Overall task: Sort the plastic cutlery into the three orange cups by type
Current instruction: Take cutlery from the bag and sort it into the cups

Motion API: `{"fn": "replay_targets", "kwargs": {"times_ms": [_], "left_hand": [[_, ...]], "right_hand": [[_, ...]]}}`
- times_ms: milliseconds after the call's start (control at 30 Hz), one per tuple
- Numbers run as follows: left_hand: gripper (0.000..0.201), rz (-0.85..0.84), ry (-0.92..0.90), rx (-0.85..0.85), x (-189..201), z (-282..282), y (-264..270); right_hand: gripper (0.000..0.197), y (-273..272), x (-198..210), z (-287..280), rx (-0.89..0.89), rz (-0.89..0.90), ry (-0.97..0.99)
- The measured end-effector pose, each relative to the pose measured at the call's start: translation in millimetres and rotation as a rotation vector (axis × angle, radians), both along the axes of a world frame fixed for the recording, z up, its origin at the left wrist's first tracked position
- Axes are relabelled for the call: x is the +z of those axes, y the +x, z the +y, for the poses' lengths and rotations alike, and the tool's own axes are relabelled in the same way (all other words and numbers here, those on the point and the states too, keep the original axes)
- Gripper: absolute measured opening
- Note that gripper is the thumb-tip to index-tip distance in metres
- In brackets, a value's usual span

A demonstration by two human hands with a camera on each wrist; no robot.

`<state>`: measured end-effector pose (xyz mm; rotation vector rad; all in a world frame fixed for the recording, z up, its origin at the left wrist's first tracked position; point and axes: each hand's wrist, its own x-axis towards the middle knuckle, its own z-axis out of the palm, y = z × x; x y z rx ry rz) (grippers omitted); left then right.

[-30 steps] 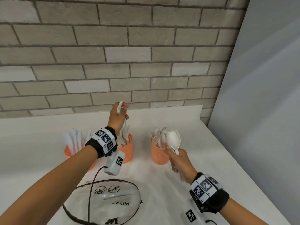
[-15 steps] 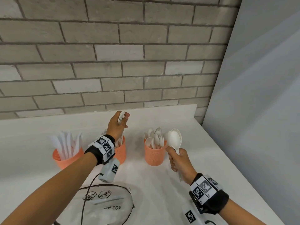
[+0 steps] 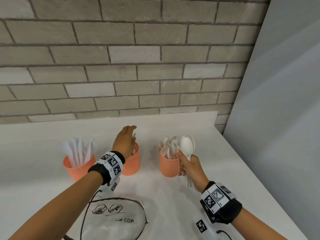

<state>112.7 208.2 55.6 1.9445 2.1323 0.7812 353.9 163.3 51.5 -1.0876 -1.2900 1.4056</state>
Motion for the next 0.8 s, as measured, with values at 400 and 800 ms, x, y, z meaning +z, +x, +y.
{"fn": "replay_targets", "kwargs": {"times_ms": [400, 800], "left_hand": [[0.081, 0.455, -0.294, 0.191, -8, -4, 26], [0.055, -0.095, -0.164, -0.106, 77, -67, 11]], "right_hand": [[0.032, 0, 6, 10, -0.227, 0.159, -0.045], [0.038, -19, 26, 36, -0.416, 0.270, 0.093]]}}
